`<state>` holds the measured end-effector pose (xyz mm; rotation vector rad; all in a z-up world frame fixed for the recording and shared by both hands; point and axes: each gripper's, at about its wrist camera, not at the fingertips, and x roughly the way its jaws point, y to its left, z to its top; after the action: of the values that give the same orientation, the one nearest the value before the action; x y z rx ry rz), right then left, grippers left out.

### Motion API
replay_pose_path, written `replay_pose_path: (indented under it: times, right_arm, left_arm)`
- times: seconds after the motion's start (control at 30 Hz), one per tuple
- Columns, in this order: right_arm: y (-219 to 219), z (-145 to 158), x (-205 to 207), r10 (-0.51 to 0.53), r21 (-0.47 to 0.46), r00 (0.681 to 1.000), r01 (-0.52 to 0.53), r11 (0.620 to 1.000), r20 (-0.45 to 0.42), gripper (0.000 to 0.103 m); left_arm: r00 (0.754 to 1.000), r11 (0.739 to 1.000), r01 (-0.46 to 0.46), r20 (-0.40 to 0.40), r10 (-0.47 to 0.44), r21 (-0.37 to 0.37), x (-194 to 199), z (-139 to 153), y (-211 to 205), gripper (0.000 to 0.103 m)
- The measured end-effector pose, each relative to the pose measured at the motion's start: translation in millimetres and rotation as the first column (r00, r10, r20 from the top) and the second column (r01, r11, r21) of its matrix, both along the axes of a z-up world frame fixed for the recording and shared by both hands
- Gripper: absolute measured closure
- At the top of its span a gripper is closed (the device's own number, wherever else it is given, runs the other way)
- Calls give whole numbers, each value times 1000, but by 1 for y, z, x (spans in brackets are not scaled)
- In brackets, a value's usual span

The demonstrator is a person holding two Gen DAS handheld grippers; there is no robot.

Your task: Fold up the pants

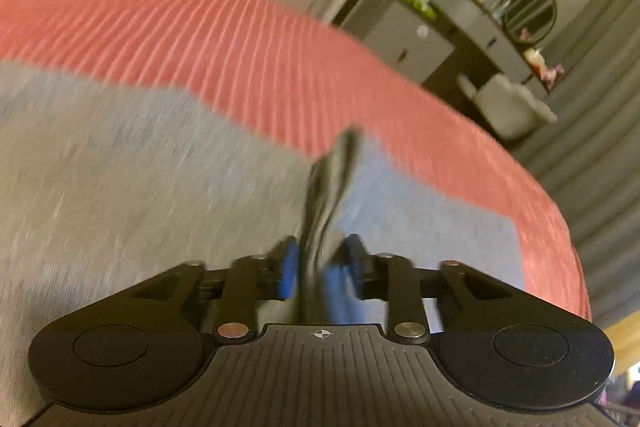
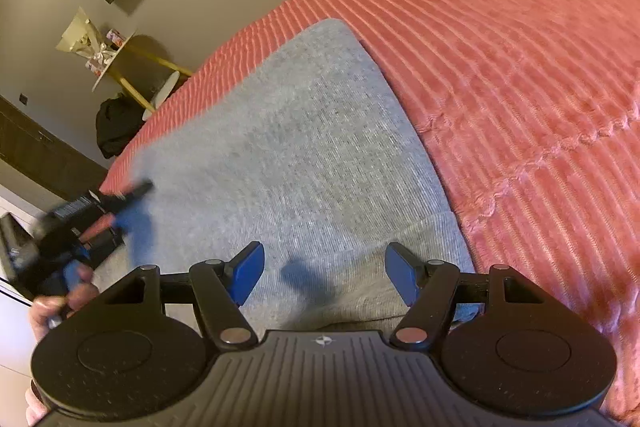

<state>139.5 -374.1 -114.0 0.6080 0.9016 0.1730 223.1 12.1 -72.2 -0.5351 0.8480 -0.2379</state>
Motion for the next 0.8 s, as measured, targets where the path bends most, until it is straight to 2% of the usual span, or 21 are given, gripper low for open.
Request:
replay_pose_path:
  times: [0.07,0.1,0.13,0.27,0.37,0.43,0.47,0.5,0.53,0.63,0.8]
  right_arm:
    - [-2,0,-1,3,-1,1000,-3,1000,5,35]
    - [-4,-1,-1,1,7,1000,-1,1000,6,35]
    - [-6,-1,0,0,17,1000,0,1000,7,35]
    - [-14,-3,0,-1,43,1000,1,999,8,35]
    - [-19,-1,-4,-10,51,1000,9,999,19,35]
    - [-22,0,-4,-14,71,1000,13,997,18,35]
    - [-23,-1,-3,-15,78,1000,14,997,15,35]
    - [-23,-1,-3,-14,78,1000,13,997,13,35]
    - [-22,0,-3,-11,69,1000,10,998,12,35]
    - [-19,4,-5,-3,30,1000,2,1000,19,35]
    - [-17,8,-10,-11,-12,999,11,1000,30,33]
  left_arm:
    - [999,1000,5,-33,-6,-22,-12,4,3,54]
    - [998,1000,9,-56,-10,-16,-18,6,2,42]
    - [997,1000,8,-79,-8,-1,-24,7,-1,39]
    - [990,991,75,-125,-61,109,-57,5,-16,38]
    - [991,992,64,-125,-51,105,-75,4,-18,37]
    - [990,997,56,-131,-48,58,-77,1,-18,43]
    - [991,997,50,-124,-42,61,-77,-1,-20,50]
    - [993,996,49,-113,-40,70,-78,-3,-23,65]
    - [994,996,52,-99,-45,73,-80,-4,-26,70]
    - [998,993,24,-53,-18,115,-92,-1,-31,79]
    - [1000,985,8,-10,-6,171,-101,13,-42,84]
